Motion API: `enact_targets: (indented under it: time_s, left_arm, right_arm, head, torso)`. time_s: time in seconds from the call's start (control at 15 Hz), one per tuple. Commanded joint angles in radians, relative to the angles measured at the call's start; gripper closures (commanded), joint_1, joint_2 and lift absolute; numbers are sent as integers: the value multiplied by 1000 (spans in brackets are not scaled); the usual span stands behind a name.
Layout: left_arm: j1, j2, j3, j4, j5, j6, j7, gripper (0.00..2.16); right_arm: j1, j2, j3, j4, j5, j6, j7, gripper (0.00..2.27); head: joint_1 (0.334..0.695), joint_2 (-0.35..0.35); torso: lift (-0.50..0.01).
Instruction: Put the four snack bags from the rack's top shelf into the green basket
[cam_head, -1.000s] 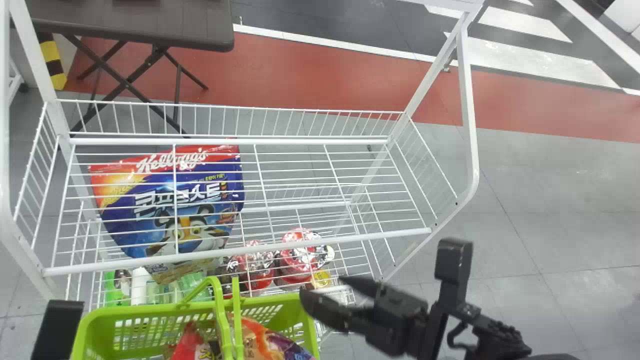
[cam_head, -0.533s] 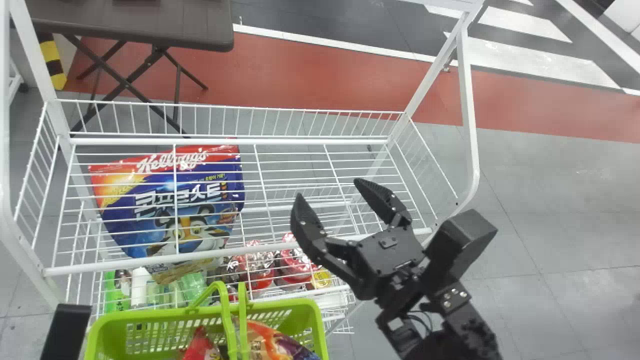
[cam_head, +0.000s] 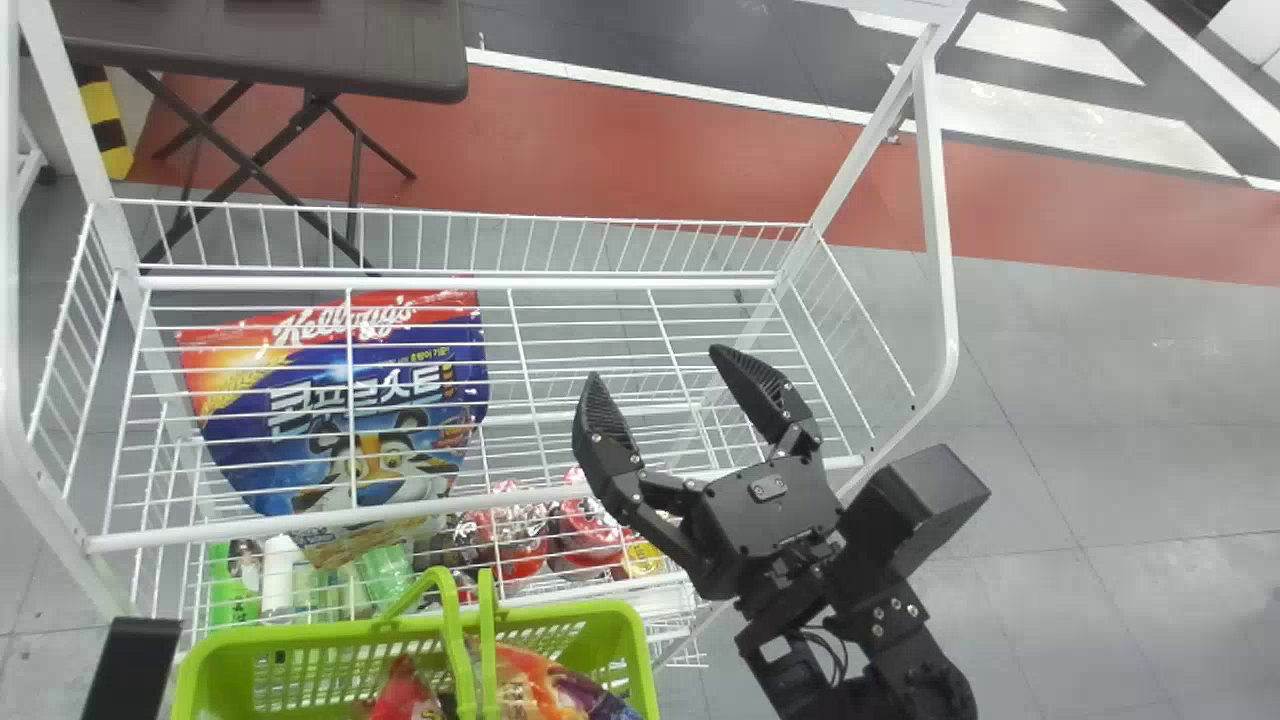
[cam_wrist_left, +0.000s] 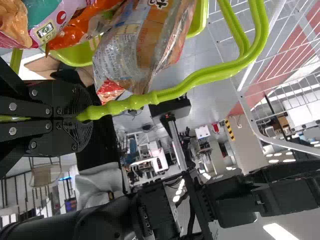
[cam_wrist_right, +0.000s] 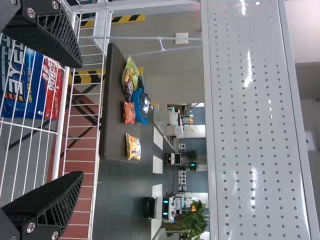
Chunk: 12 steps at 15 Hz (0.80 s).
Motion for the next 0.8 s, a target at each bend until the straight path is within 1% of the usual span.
enact_targets:
  time_s: [0.0, 0.73]
  left_arm:
    - [4, 0, 2, -3, 0, 0, 0, 2145]
    - [9, 0, 5, -9, 0, 0, 1, 2145]
  right_arm:
    - [0, 0, 1, -1, -2, 2, -1, 39]
    - [2, -2, -2, -5, -6, -1, -9, 43]
  head:
    - [695, -350]
    - [695, -350]
  torso:
    - [0]
    - [0]
